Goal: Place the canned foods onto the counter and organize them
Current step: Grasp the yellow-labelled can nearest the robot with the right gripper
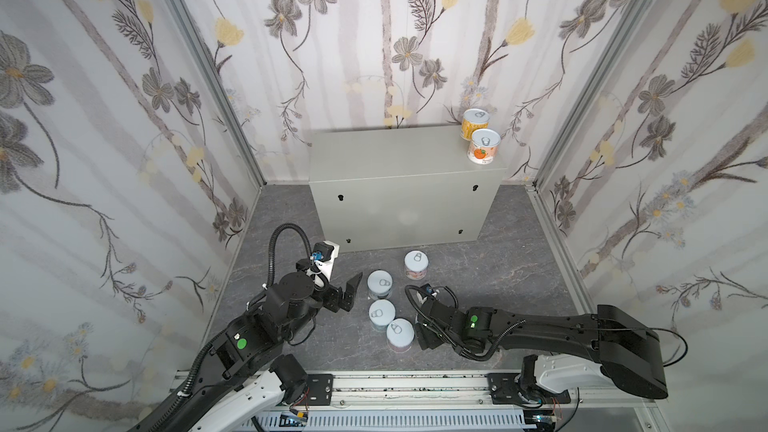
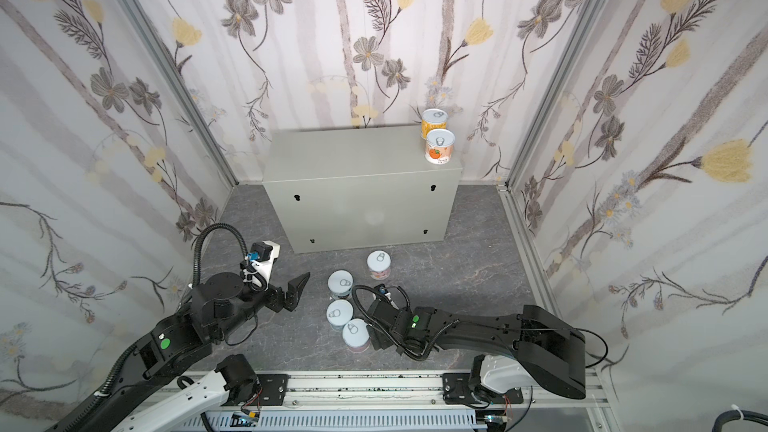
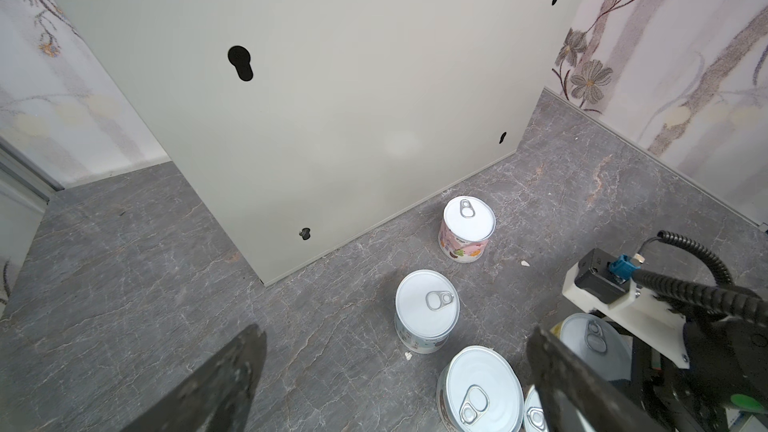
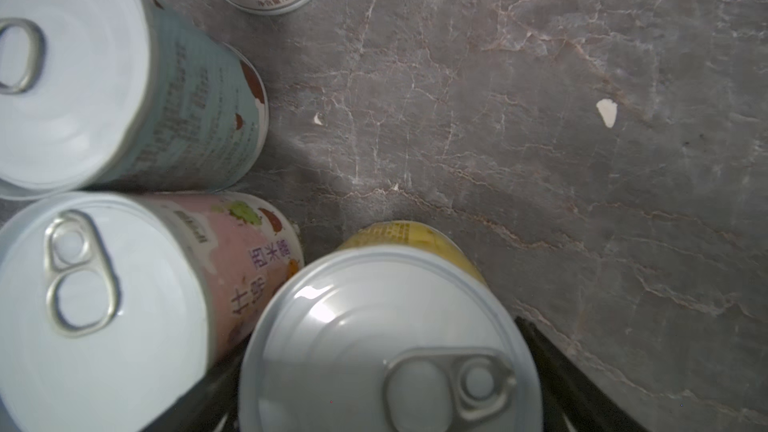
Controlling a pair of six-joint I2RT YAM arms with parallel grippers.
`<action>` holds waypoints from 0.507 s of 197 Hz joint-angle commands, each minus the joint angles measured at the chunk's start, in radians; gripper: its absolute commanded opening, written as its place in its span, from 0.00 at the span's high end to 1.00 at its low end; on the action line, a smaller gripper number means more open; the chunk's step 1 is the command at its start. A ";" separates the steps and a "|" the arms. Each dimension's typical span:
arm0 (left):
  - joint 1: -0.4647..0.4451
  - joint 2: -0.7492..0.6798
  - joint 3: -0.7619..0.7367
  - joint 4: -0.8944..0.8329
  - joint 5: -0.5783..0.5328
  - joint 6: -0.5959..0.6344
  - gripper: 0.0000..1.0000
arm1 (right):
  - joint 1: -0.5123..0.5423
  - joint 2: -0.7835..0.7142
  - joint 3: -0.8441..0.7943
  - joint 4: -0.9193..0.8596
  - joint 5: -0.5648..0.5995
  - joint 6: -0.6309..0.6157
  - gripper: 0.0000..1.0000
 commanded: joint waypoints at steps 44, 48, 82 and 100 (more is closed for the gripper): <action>-0.001 0.015 -0.005 0.033 0.011 0.002 0.00 | -0.004 -0.048 0.011 0.010 0.057 -0.031 0.30; 0.000 0.017 -0.005 0.034 0.017 0.003 0.00 | -0.006 -0.054 0.011 0.006 0.057 -0.034 0.31; -0.001 0.050 -0.002 0.057 0.166 0.002 0.00 | -0.028 -0.122 0.051 -0.052 0.062 -0.092 0.33; -0.001 0.089 0.003 0.074 0.284 -0.003 0.00 | -0.066 -0.161 0.090 -0.104 0.041 -0.148 0.33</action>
